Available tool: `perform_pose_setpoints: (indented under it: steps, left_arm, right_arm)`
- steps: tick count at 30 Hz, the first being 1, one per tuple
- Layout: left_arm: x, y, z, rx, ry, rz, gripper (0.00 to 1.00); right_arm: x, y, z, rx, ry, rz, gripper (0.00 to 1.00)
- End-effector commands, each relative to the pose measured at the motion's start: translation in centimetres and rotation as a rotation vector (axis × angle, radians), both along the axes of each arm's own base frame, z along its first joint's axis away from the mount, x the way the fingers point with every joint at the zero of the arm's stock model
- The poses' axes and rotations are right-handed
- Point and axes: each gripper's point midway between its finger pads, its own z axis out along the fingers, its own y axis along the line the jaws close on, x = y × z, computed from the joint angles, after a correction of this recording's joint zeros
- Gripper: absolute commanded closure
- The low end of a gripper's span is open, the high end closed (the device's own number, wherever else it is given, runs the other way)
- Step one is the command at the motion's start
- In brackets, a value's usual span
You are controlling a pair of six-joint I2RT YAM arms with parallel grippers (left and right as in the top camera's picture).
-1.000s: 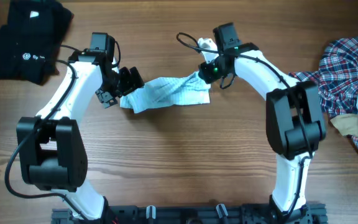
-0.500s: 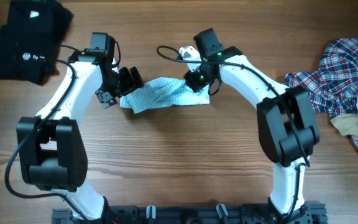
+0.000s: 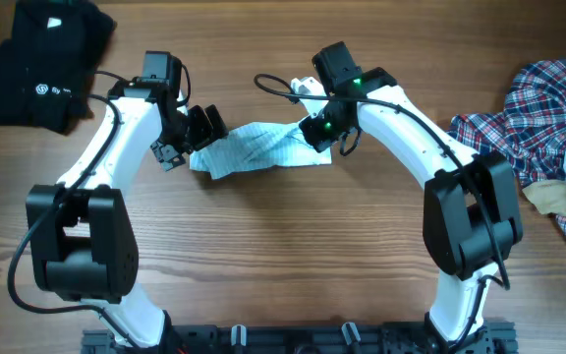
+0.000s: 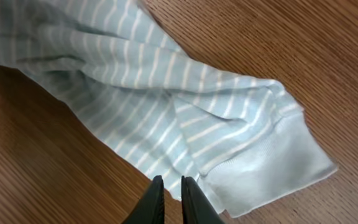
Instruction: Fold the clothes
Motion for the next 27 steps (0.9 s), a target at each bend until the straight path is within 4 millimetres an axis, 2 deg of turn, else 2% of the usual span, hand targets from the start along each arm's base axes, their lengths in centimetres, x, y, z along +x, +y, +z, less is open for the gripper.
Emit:
perform_pose_setpoints:
  steps: [1,4,7,12,18,27]
  left_arm:
    - [0.3,0.1,1.0,0.013,-0.037,-0.015,0.01]
    - [0.3,0.1,1.0,0.013,-0.038,-0.015,0.01]
    - [0.3,0.1,1.0,0.013,-0.037,-0.015,0.0]
    - [0.4,0.1,1.0,0.013,-0.041,-0.015,0.01]
    - [0.4,0.1,1.0,0.012,-0.04,-0.015,0.0]
    - [0.4,0.1,1.0,0.013,-0.042,-0.015,0.0]
  right_arm:
    - [-0.1,-0.6,-0.1,-0.023,-0.021,0.004,0.9]
    - [0.7,-1.5,-1.0,-0.065,-0.058,-0.055,0.89]
    - [0.1,-1.7,-1.4,-0.068,-0.022,-0.101,0.88]
    - [0.3,-1.9,-1.8,-0.072,-0.008,-0.15,0.87]
    - [0.3,-2.0,-4.2,-0.089,0.025,-0.153,0.87]
    - [-0.1,-2.2,-4.4,-0.093,0.056,-0.197,0.86]
